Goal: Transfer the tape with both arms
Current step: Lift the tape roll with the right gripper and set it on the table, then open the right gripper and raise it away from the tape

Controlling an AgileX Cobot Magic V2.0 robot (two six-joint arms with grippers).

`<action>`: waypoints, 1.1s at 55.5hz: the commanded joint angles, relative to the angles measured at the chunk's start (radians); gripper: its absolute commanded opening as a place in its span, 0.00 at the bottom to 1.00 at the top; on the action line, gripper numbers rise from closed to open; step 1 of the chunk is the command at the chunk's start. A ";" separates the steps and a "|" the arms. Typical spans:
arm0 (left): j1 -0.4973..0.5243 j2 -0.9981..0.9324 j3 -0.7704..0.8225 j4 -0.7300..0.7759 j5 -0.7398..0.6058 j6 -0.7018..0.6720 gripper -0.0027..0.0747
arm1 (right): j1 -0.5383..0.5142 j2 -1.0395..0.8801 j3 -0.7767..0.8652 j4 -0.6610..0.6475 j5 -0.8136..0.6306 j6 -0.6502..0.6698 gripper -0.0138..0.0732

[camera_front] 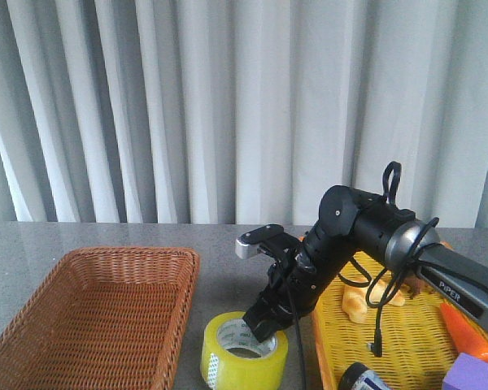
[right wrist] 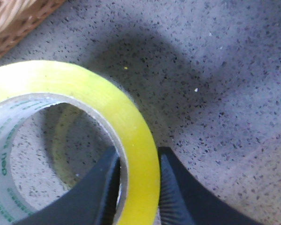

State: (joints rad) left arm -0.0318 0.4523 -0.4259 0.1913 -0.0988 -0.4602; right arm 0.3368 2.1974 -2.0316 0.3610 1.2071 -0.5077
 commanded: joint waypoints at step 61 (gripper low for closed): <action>0.000 0.011 -0.034 -0.003 -0.012 -0.005 0.46 | -0.095 -0.549 -0.041 0.016 -0.116 0.047 0.32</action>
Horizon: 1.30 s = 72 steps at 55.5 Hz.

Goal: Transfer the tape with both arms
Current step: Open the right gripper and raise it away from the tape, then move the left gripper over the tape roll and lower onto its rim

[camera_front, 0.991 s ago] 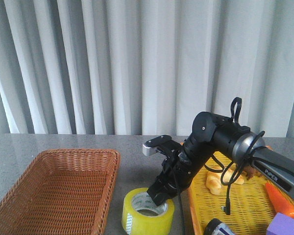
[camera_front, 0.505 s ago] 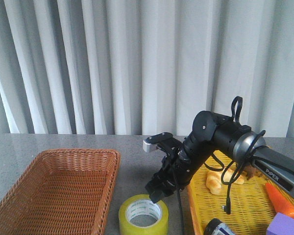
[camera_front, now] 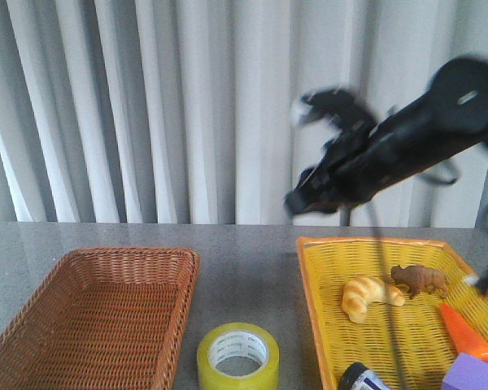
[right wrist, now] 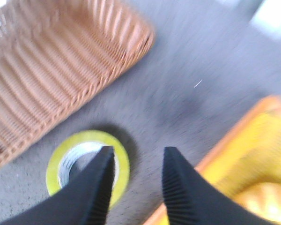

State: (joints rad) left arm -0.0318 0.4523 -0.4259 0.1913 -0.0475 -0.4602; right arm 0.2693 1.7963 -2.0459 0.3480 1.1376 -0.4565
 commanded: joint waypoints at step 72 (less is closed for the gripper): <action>-0.283 0.389 -0.348 0.313 -0.044 -0.004 0.35 | -0.048 -1.658 1.726 -0.239 -0.788 0.222 0.15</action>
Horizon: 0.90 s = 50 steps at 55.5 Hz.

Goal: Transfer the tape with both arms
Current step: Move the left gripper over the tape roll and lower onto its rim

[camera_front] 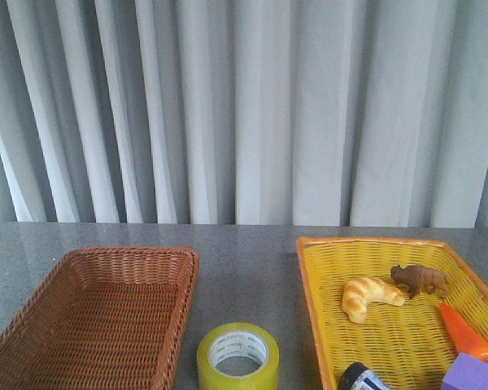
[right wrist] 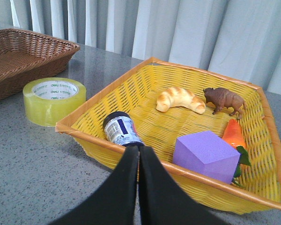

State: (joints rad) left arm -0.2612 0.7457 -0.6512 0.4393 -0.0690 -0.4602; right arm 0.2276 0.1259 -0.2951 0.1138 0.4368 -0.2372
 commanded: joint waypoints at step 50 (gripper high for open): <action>-0.250 0.603 -0.587 -0.084 0.324 0.256 0.56 | -0.006 0.012 -0.025 -0.003 -0.094 0.003 0.15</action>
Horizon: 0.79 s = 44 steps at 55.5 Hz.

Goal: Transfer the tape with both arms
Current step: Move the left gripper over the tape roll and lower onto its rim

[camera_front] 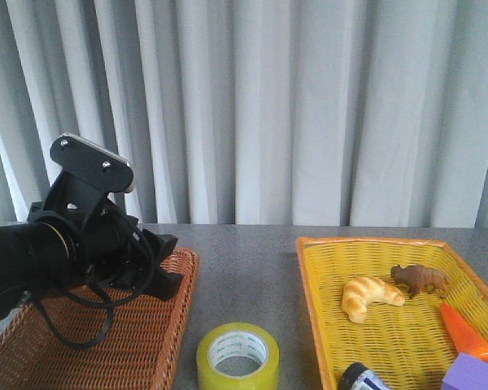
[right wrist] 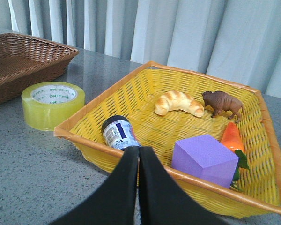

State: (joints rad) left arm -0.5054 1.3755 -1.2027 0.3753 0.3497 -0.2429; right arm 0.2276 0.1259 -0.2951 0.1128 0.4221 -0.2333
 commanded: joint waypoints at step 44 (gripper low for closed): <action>-0.014 0.417 -0.551 -0.538 0.360 0.815 0.43 | -0.006 0.012 -0.025 0.000 -0.084 0.013 0.15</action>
State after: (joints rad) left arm -0.5164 1.7935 -1.7011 -0.1517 0.7481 0.5661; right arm 0.2276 0.1259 -0.2951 0.1128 0.4151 -0.2232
